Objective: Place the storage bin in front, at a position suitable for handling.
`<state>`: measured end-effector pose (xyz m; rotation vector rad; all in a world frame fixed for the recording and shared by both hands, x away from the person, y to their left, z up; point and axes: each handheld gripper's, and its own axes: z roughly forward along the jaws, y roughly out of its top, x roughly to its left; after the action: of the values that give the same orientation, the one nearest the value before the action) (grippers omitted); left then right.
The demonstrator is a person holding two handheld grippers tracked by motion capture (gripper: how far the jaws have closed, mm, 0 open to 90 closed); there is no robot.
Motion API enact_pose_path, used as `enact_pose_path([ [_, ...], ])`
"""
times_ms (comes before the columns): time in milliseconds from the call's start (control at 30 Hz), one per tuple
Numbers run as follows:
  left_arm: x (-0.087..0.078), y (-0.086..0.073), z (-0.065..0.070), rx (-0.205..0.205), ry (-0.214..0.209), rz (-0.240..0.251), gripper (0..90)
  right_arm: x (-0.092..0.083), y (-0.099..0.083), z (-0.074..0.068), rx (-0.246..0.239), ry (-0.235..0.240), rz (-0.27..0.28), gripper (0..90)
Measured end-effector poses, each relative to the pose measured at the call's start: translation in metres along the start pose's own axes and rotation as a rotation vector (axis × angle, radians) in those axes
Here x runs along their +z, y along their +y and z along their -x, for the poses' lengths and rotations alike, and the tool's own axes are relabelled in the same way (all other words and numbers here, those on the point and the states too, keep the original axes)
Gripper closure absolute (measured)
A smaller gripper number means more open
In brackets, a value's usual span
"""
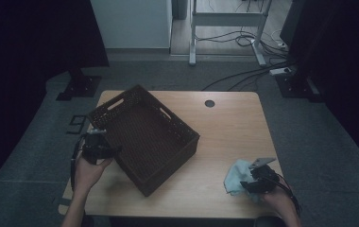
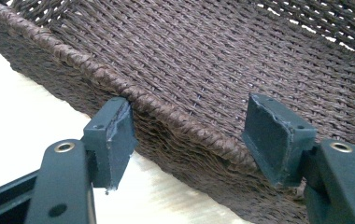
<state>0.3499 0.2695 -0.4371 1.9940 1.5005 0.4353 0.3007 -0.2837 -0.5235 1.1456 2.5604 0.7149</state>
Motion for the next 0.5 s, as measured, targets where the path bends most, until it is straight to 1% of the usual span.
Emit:
enact_pose_path([
  [33,0.000,-0.001,0.003,0.000,-0.001,-0.003,33.7,0.003,-0.001,0.000,0.002,0.005,-0.024,41.3],
  [67,-0.001,-0.001,0.006,-0.003,-0.001,-0.002,33.7,0.004,-0.001,0.001,0.013,0.020,-0.017,43.8],
  [100,-0.001,-0.002,0.009,-0.004,0.000,-0.001,33.6,0.004,-0.001,0.001,0.017,0.025,-0.018,45.1],
  [233,0.000,-0.003,0.021,-0.003,-0.004,-0.006,33.4,0.002,-0.001,0.001,0.025,0.024,-0.025,52.3],
  [300,0.000,-0.003,0.026,-0.002,-0.006,-0.008,33.4,0.002,0.000,0.001,0.026,0.024,-0.029,58.0],
  [367,0.000,-0.002,0.026,0.000,-0.021,-0.015,32.7,0.001,0.000,0.001,0.029,0.026,-0.032,65.9],
  [400,0.000,-0.001,0.026,0.003,-0.035,-0.017,30.2,0.000,0.000,0.001,0.030,0.031,-0.035,68.6],
  [433,0.001,-0.001,0.025,0.013,-0.052,-0.018,25.3,0.000,-0.001,0.002,0.034,0.033,-0.034,71.0],
  [467,0.001,-0.001,0.025,0.018,-0.056,-0.020,22.2,-0.001,-0.001,0.002,0.037,0.033,-0.029,72.8],
  [500,0.001,-0.002,0.025,0.029,-0.058,-0.019,21.7,-0.001,-0.001,0.002,0.037,0.034,-0.027,73.4],
])
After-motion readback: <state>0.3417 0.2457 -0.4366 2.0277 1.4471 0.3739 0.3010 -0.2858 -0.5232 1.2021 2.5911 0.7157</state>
